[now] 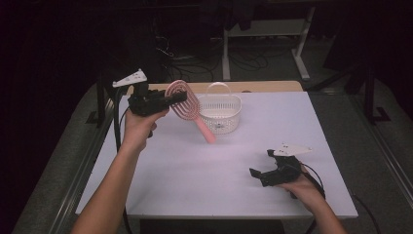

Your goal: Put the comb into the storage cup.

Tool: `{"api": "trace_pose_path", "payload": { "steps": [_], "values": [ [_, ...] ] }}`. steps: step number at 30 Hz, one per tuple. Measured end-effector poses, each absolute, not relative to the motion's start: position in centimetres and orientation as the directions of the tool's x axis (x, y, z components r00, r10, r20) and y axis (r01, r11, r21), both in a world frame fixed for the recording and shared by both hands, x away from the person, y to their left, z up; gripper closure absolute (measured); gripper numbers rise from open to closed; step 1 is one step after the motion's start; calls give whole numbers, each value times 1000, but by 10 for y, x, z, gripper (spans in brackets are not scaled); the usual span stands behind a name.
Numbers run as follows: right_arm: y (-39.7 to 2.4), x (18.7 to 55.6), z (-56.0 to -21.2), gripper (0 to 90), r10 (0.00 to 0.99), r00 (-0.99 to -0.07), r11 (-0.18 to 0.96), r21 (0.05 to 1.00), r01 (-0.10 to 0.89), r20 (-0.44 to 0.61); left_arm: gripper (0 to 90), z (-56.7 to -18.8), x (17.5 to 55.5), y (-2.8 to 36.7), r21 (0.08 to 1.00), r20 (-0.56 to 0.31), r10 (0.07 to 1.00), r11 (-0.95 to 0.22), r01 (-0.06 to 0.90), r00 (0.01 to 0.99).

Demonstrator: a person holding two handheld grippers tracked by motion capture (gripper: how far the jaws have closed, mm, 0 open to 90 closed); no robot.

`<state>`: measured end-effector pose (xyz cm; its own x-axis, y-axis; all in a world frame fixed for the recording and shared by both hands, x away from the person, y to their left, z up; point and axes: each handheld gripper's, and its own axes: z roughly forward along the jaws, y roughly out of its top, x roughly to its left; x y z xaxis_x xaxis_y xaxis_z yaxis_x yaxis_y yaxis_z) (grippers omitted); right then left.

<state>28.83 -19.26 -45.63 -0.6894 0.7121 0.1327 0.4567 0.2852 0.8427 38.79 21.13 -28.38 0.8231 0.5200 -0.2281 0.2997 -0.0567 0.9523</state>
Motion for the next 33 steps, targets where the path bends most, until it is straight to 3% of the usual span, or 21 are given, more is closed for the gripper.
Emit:
{"api": "trace_pose_path", "payload": {
  "steps": [33],
  "values": [
    [-192, 288, -456, 0, 711, -691, 285, 845, 453, 132, 655, -255, 436, 183, 970, -172, 537, -54, 237, 826]
  ]
}}
